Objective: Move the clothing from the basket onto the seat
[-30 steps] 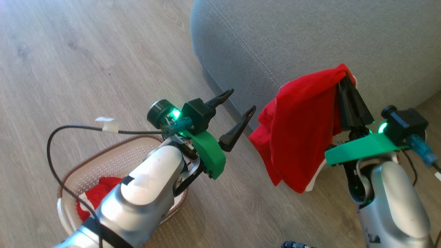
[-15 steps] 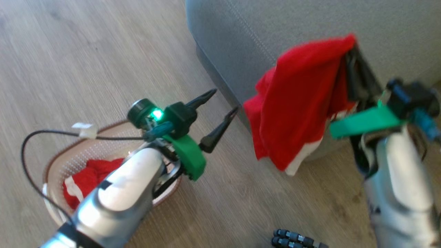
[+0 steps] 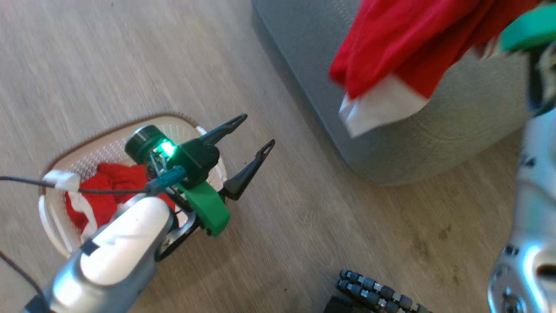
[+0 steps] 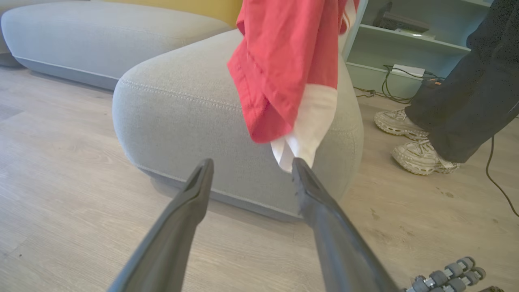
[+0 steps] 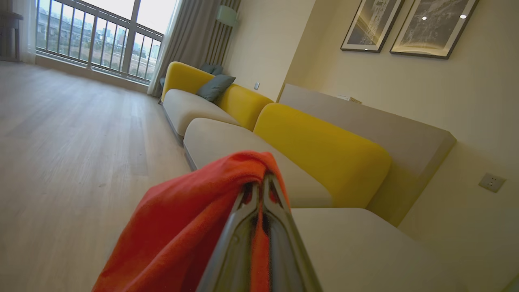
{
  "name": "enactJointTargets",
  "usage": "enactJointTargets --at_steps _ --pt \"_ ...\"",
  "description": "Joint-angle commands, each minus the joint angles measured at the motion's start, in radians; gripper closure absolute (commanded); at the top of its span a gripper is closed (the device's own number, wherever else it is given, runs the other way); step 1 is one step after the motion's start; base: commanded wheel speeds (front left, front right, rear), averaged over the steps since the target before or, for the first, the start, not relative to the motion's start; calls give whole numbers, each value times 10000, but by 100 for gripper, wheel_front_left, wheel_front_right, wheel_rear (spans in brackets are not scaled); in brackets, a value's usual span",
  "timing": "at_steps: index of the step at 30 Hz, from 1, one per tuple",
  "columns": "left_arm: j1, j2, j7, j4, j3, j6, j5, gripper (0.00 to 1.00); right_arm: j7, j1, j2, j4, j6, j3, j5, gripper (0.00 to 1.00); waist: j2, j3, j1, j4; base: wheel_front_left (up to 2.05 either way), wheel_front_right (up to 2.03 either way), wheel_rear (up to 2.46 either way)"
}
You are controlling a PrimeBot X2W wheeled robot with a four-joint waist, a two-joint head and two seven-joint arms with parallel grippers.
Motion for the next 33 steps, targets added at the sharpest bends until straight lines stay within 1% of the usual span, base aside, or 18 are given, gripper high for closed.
enactJointTargets --at_steps 1,4,7,12,15,18,20,24,26,29,31,33 --pt "-80 368 74 -546 360 18 81 0 260 -663 24 -594 -2 -186 -290 100 0 412 -2 298 0 0 0" --pt "5 726 188 -1014 335 2 110 0 933 -1251 -30 -1127 -2 -863 -929 100 0 841 -2 550 0 0 0" --pt "101 1114 253 -1399 339 -18 109 0 1682 -1843 -258 -1738 -2 -1457 -1359 100 0 1267 -2 802 0 0 0" --pt "253 1701 195 -1817 409 -51 46 0 2740 -2657 -571 -2852 -2 -2610 -1584 100 0 1909 -2 1200 0 0 0" --pt "351 2022 125 -2007 406 -74 28 0 3292 -2888 -801 -3524 -2 -3268 -1625 100 0 2260 -2 1437 0 0 0" --pt "447 2340 43 -2141 425 -95 -25 0 3850 -2865 -889 -4244 -2 -3824 -1637 100 0 2627 -2 1626 0 0 0" --pt "509 2527 -29 -2184 454 -105 -65 0 4213 -2580 -856 -4717 -2 -4137 -1743 100 0 2857 -2 1738 0 0 0" --pt "609 2914 -170 -2272 537 -124 -121 0 4715 -1488 -407 -5402 -2 -4687 -1788 100 0 3308 -2 1893 0 0 0" --pt "638 3081 -228 -2270 566 -132 -118 0 4827 -904 -164 -5496 -2 -4990 -1725 100 0 3483 -2 1976 0 0 0" --pt "660 3287 -305 -2261 604 -144 -126 0 4750 -197 -7 -5241 -2 -5345 -1478 100 0 3690 -2 2100 0 0 0" --pt "661 3364 -345 -2239 623 -151 -136 0 4489 130 14 -4744 -2 -5463 -1122 100 0 3791 -2 2190 0 0 0" --pt "638 3373 -381 -2168 618 -158 -148 0 4006 373 18 -4069 -2 -5609 -786 100 0 3810 -2 2269 0 0 0"
